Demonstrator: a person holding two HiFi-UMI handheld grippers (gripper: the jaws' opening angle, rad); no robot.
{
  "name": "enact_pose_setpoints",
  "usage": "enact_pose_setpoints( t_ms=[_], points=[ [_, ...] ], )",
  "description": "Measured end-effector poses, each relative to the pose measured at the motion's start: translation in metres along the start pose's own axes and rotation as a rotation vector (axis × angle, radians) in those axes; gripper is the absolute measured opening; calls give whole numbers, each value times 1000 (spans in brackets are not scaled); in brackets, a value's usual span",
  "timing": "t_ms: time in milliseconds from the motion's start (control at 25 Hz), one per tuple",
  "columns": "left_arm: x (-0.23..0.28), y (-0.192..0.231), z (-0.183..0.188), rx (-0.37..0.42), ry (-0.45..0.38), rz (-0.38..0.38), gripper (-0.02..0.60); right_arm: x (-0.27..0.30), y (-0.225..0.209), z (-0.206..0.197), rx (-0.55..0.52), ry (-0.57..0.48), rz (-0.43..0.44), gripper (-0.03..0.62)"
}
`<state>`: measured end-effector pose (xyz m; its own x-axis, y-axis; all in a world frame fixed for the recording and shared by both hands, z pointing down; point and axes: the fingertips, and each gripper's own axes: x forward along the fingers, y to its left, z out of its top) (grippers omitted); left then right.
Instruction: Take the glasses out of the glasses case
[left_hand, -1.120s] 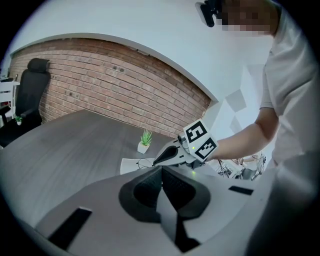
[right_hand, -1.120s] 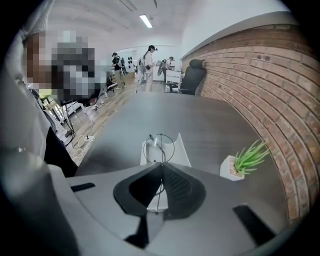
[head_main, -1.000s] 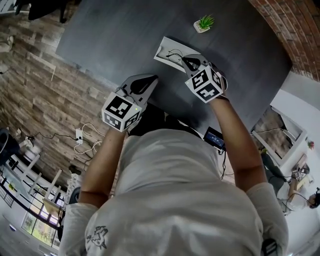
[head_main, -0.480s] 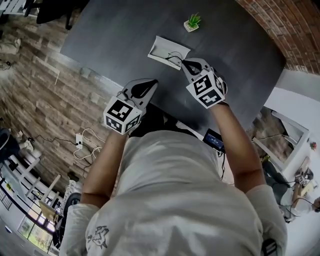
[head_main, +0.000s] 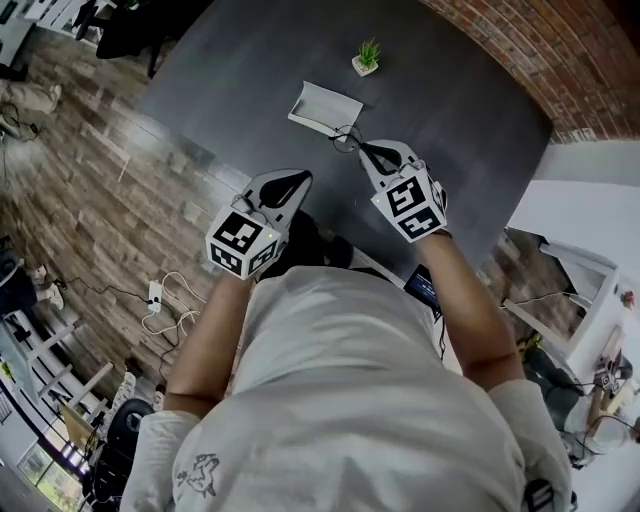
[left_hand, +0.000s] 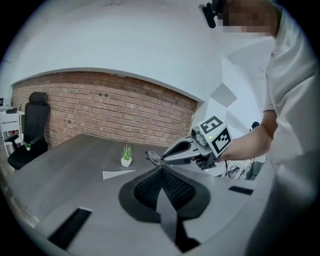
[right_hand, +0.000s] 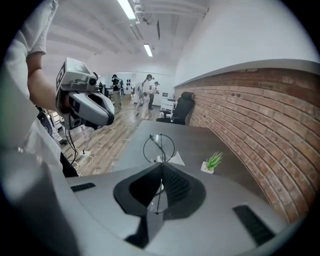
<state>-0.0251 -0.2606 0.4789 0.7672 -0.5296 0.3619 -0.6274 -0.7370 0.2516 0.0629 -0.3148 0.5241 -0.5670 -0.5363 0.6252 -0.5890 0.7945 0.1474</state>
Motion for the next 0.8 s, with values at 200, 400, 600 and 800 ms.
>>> enact_pose_setpoints(
  t_ms=[200,400,600,800],
  points=[
    [-14,-40,8,38,-41,18,11,-44,20,4,11,-85,-8,12],
    [-32,-73,5,54,-63,50,11,-84,36,2,36,-160,-14,12],
    [-52,-95,4,49,-81,91,11,-111,51,2,40,-203,0,12],
    [-74,-104,16,21,-126,110,11,-125,62,7,56,-236,8,12]
  ],
)
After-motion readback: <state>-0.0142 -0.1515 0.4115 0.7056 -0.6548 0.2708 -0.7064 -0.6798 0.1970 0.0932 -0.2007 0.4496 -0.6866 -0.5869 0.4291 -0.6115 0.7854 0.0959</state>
